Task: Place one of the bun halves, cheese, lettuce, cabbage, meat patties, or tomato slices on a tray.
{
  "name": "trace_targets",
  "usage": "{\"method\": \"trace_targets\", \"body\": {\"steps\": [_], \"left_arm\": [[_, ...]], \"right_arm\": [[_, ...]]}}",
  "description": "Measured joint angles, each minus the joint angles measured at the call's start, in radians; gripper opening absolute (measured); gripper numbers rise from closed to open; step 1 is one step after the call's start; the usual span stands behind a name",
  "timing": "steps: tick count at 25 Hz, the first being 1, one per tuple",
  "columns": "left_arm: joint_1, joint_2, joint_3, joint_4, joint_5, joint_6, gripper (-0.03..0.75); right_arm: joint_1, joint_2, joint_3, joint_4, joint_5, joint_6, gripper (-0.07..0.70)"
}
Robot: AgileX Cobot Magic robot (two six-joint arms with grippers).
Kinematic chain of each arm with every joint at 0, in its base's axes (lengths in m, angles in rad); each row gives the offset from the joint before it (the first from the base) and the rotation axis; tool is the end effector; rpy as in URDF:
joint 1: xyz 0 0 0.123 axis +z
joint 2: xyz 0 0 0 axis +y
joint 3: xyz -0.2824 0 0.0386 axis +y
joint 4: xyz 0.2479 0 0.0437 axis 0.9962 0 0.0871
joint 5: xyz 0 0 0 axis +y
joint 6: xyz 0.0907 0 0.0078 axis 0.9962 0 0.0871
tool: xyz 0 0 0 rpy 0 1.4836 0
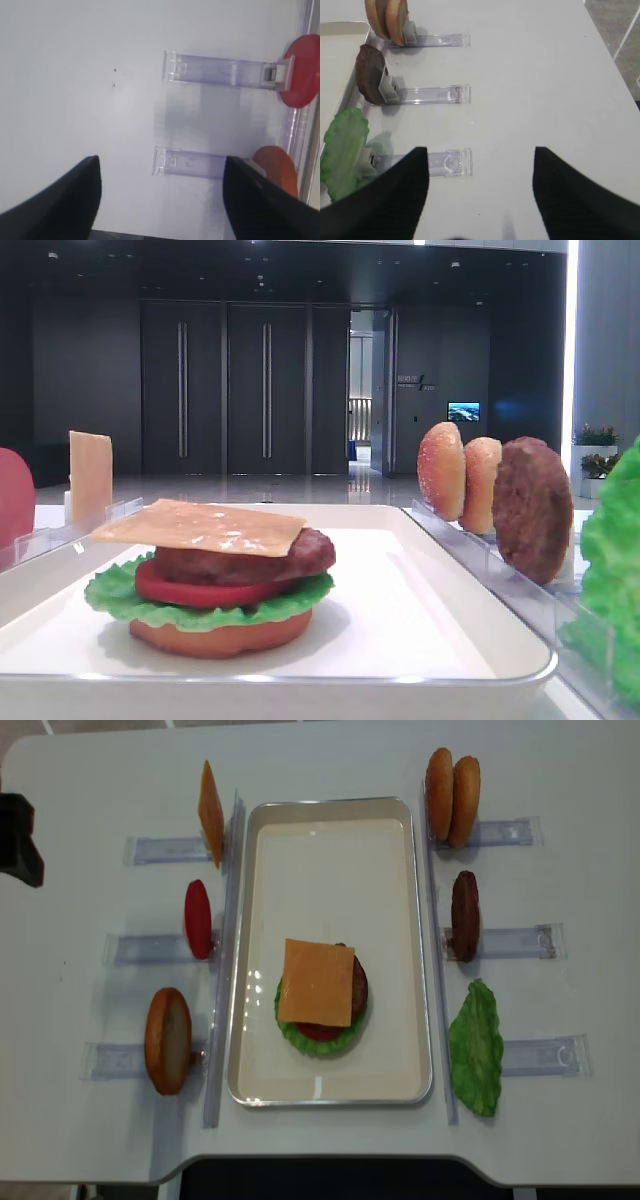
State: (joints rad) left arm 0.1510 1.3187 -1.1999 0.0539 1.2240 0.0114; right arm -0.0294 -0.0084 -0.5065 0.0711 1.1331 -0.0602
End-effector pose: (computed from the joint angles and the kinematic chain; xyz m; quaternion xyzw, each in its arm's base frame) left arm 0.2429 0.0416 0.3336 -0.0638 0.9852 0.0391 0.1542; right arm -0.0100 0.0062 0.2733 -0.0163 0.8672 0.0132 0.4976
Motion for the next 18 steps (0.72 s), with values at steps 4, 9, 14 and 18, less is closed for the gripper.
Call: {"method": "trace_targets", "body": {"steps": [4,9,14,18], "left_arm": [[0.000,-0.145,0.074,0.000,0.009,0.000,0.579],[0.000,-0.346,0.159,0.000,0.015,0.000,0.579],[0.000,-0.562,0.267,-0.009,0.015,0.000,0.579],[0.000,-0.727,0.355,-0.030,0.014,0.008,0.579]], "right_arm": [[0.000,0.000,0.000,0.000,0.000,0.000,0.432],[0.000,0.000,0.000,0.000,0.000,0.000,0.432],[0.000,0.000,0.000,0.000,0.000,0.000,0.432],[0.000,0.000,0.000,0.000,0.000,0.000,0.432]]}}
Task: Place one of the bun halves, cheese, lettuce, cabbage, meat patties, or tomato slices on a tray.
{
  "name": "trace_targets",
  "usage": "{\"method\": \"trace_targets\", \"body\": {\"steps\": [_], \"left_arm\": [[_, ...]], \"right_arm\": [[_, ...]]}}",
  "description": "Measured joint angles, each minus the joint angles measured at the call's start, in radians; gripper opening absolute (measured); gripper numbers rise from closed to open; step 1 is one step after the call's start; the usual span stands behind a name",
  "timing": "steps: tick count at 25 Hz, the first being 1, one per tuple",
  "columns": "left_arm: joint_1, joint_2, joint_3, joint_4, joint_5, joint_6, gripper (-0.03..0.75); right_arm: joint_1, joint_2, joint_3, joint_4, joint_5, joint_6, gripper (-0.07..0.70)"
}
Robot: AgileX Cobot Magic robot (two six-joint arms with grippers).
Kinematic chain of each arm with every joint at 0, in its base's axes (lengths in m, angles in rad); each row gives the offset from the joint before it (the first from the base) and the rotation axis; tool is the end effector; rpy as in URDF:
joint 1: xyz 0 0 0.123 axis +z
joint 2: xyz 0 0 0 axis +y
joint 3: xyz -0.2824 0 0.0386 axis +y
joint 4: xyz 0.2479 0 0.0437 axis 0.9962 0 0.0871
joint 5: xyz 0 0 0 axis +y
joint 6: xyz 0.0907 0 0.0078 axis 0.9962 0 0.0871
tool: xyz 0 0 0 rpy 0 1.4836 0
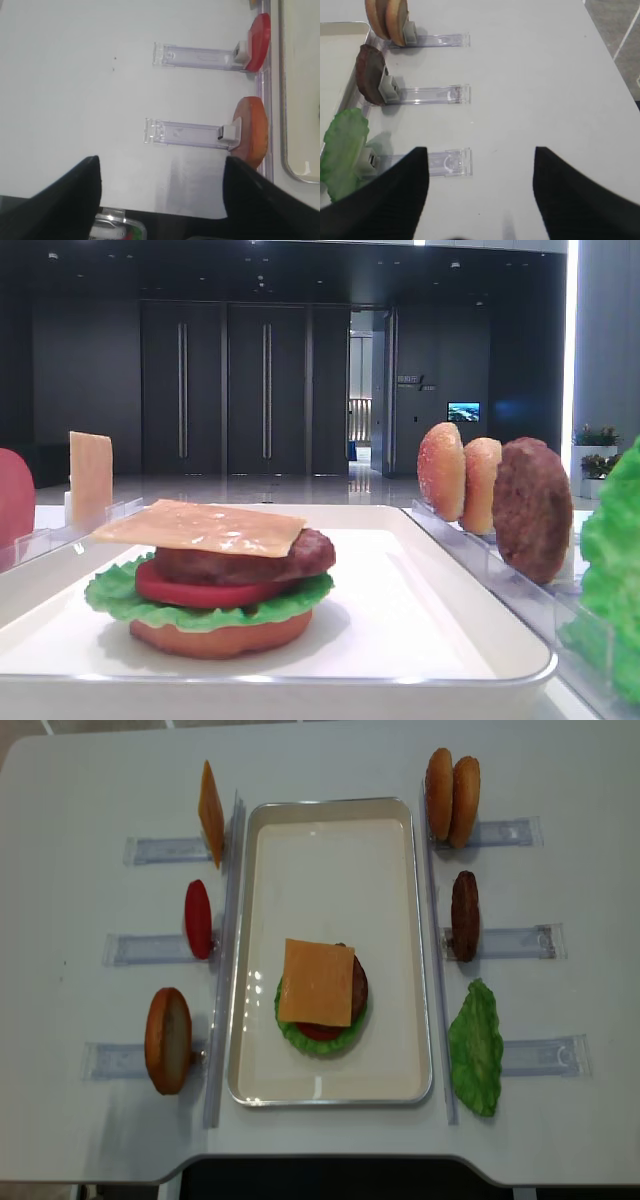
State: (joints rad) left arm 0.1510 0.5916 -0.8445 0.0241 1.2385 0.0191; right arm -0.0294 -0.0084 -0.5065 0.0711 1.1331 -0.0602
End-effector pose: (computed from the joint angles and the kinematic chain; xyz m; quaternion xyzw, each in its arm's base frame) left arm 0.0717 0.0130 0.3456 -0.0623 0.9419 0.0400 0.3277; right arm -0.0100 0.0062 0.2733 -0.0163 0.8672 0.0132 0.4976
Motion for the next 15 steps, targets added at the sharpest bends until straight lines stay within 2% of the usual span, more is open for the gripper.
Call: {"method": "trace_targets", "body": {"steps": [4,10,15], "left_arm": [[0.000,-0.151,0.075,-0.024,-0.015,0.037,0.579],[0.000,-0.355,0.185,-0.069,-0.078,0.090,0.579],[0.000,-0.479,0.286,-0.113,-0.107,0.119,0.579]], "right_arm": [[0.000,0.000,0.000,0.000,0.000,0.000,0.432],[0.000,0.000,0.000,0.000,0.000,0.000,0.432],[0.000,0.000,0.000,0.000,0.000,0.000,0.432]]}}
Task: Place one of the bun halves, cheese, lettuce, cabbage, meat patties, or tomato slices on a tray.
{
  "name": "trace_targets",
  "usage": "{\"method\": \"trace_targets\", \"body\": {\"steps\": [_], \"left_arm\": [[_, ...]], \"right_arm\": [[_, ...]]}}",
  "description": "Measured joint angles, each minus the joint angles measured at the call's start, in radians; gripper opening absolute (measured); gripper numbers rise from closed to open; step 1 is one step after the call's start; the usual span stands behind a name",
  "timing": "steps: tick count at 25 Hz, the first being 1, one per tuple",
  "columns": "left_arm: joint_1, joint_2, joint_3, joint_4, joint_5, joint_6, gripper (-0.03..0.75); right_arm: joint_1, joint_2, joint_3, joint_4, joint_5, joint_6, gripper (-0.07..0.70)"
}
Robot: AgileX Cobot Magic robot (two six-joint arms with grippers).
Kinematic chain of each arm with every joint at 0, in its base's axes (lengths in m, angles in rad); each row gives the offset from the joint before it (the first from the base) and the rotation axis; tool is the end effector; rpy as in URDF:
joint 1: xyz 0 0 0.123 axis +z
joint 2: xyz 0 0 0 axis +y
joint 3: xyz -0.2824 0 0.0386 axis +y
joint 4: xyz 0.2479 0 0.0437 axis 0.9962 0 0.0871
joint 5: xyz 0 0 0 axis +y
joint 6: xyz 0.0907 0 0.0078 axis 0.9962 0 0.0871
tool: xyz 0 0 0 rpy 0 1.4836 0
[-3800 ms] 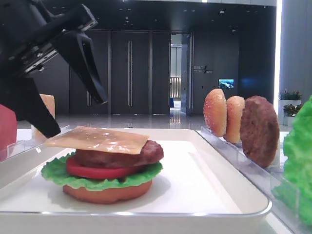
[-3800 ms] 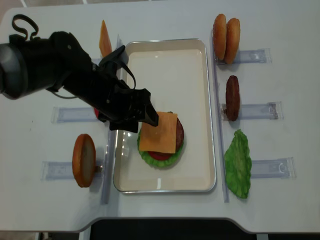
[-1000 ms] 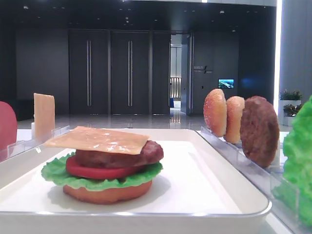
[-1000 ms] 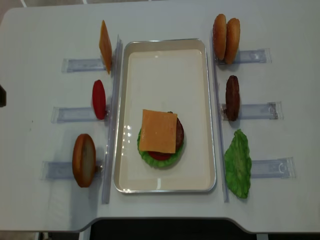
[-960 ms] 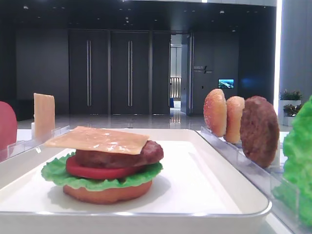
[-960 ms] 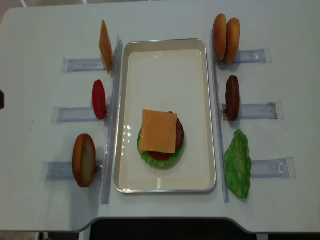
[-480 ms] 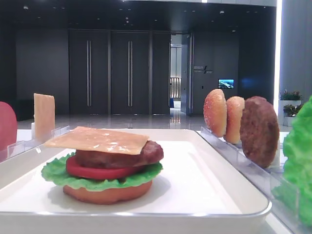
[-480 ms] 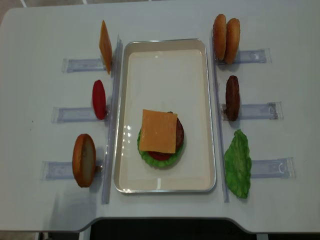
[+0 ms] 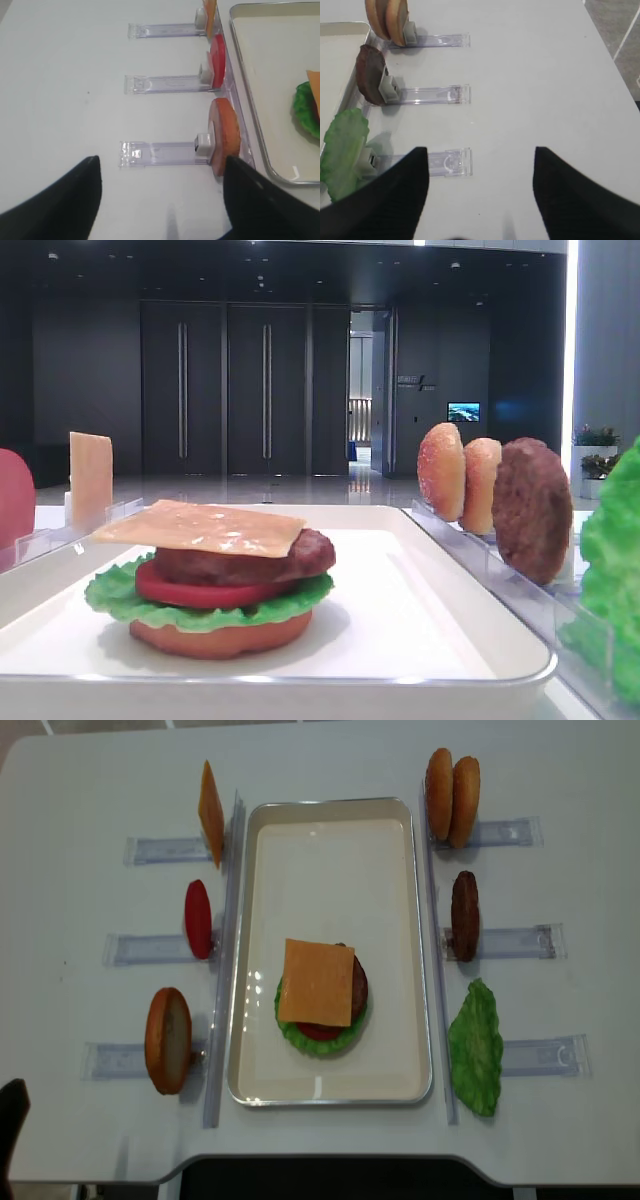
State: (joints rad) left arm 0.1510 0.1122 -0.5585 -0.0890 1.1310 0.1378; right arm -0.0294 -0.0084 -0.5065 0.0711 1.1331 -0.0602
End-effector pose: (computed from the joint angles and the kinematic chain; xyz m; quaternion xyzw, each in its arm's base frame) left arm 0.0045 -0.0067 0.2884 -0.0037 0.8830 0.0233 0.4687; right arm -0.0100 0.0062 0.2733 -0.0163 0.8672 0.0132 0.4976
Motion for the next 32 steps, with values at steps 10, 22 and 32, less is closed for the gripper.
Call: {"method": "trace_targets", "body": {"steps": [10,22,32], "left_arm": [[-0.111,-0.124,0.082,-0.025,-0.017,0.004,0.579],[-0.137,-0.127,0.082,-0.010,-0.017,-0.047,0.579],[-0.137,-0.127,0.082,-0.008,-0.017,-0.049,0.579]], "right_arm": [[0.000,0.000,0.000,0.000,0.000,0.000,0.432],[0.000,0.000,0.000,0.000,0.000,0.000,0.432],[0.000,0.000,0.000,0.000,0.000,0.000,0.432]]}}
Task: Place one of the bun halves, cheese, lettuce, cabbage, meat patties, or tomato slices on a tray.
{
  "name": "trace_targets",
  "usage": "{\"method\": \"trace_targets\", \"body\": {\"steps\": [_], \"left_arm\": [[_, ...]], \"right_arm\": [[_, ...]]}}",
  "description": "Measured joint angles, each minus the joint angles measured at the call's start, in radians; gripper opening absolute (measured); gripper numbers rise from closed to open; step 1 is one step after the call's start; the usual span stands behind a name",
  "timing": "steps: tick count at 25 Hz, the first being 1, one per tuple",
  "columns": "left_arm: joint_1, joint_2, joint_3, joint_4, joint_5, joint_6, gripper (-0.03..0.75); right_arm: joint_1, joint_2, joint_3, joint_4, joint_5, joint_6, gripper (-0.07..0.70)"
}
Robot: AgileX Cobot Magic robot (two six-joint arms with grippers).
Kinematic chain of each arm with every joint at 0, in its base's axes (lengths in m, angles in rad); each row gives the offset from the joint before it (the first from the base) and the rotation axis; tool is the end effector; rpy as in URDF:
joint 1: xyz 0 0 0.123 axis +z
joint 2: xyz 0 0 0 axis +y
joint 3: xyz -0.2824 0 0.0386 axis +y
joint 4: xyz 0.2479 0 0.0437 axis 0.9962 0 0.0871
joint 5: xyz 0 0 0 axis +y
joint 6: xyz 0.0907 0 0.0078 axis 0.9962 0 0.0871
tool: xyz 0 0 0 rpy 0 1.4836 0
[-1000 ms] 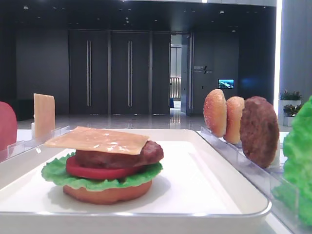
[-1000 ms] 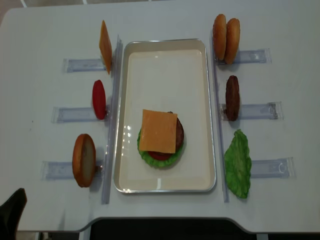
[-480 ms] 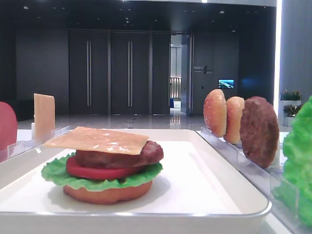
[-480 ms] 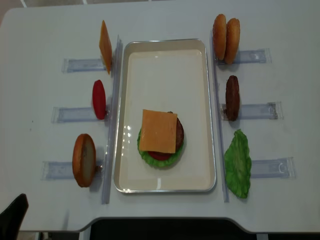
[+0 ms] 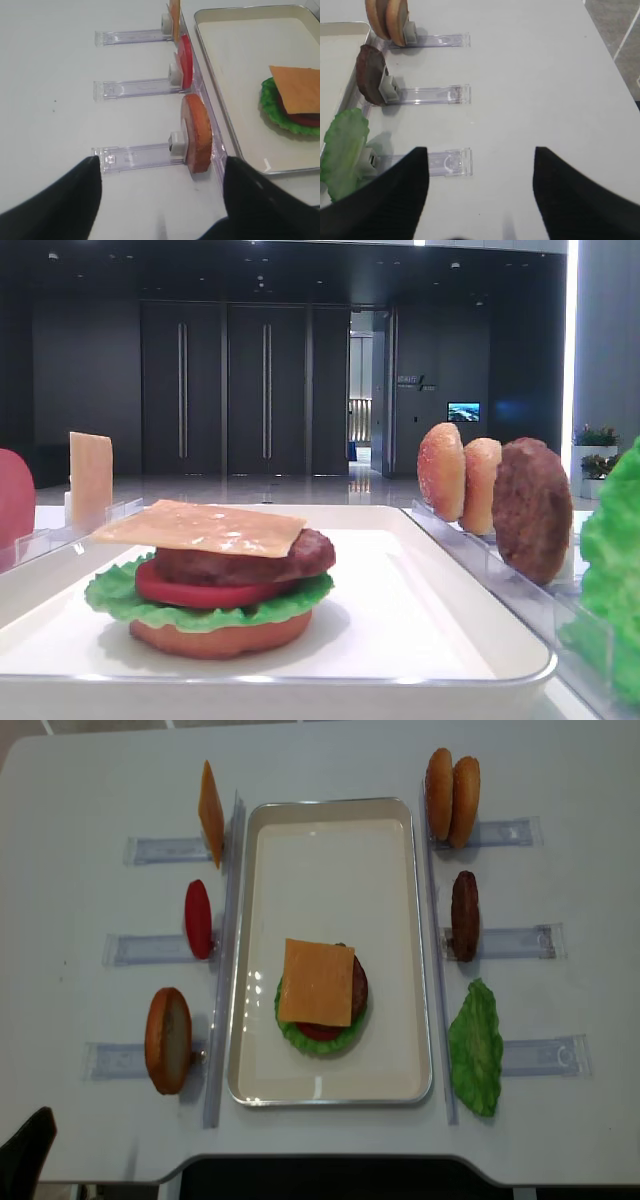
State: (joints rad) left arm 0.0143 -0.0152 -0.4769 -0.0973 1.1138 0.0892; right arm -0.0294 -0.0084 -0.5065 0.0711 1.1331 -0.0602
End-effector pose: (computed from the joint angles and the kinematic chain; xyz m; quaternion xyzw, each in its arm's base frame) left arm -0.0069 -0.0080 0.2668 0.0355 0.8670 -0.0229 0.4965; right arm -0.0100 0.0062 0.2733 -0.0163 0.8672 0.0132 0.4976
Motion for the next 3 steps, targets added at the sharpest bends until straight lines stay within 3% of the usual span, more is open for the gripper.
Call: {"method": "trace_targets", "body": {"steps": [3], "left_arm": [[0.000,0.000,0.000,0.000,0.000,0.000,0.579]], "right_arm": [[0.000,0.000,0.000,0.000,0.000,0.000,0.432]]}}
